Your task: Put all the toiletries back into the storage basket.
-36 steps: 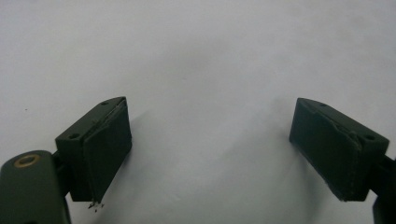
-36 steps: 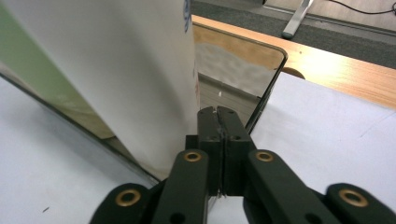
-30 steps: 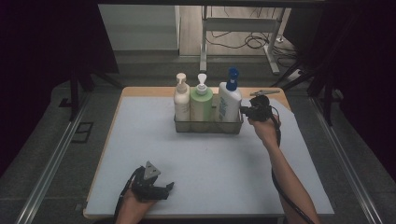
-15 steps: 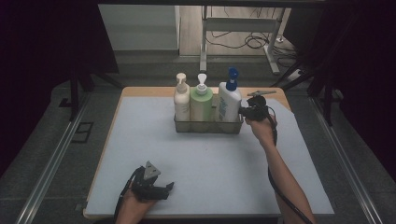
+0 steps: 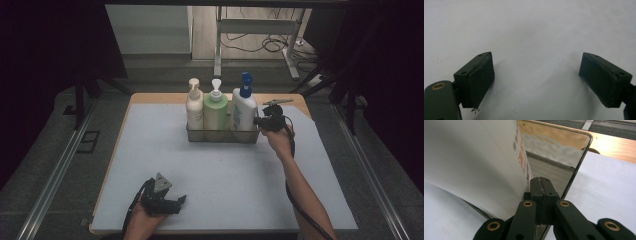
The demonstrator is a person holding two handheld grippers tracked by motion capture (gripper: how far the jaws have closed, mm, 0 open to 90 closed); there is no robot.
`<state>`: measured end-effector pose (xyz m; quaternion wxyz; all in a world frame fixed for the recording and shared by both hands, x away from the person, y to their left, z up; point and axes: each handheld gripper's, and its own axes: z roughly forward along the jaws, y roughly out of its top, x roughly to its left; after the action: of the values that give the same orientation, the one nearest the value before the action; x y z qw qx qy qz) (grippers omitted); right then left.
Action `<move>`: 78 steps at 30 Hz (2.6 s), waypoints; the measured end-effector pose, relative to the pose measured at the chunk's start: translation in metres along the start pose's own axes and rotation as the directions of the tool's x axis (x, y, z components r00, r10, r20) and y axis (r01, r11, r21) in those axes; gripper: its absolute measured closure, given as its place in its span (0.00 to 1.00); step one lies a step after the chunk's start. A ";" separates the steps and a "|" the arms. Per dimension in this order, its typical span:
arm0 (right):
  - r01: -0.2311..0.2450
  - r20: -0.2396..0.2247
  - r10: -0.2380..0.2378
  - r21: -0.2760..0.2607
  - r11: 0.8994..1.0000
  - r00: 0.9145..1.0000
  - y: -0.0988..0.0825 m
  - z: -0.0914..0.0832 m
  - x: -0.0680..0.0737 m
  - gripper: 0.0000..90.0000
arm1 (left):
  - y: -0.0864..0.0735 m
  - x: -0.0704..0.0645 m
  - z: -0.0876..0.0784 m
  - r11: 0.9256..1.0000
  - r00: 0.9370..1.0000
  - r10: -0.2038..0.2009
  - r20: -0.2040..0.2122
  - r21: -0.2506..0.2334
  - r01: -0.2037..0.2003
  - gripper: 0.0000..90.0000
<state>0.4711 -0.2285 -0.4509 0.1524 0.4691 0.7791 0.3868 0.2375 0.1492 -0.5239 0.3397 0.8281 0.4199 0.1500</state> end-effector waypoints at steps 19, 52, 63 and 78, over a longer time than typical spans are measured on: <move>0.028 -0.029 -0.028 0.018 0.999 0.999 -0.001 0.011 0.015 0.99 | 0.000 0.000 0.000 1.000 1.000 0.003 -0.002 0.001 -0.003 0.14; 0.072 -0.058 -0.070 0.034 0.997 0.996 0.000 0.011 0.030 0.99 | 0.000 0.000 0.000 1.000 1.000 -0.002 0.000 -0.001 0.002 0.14; 0.073 -0.050 -0.073 0.012 0.997 0.996 0.000 0.005 0.029 0.92 | 0.000 0.000 0.000 1.000 1.000 -0.002 -0.003 -0.003 0.002 0.14; 0.101 -0.049 -0.102 -0.016 0.995 0.994 0.000 -0.023 0.031 0.61 | 0.000 -0.001 0.000 1.000 1.000 0.004 -0.007 -0.003 -0.004 0.15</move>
<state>0.4413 -0.2127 -0.4320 0.1558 0.4181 0.8029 0.3953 0.2372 0.1485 -0.5238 0.3393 0.8280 0.4191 0.1541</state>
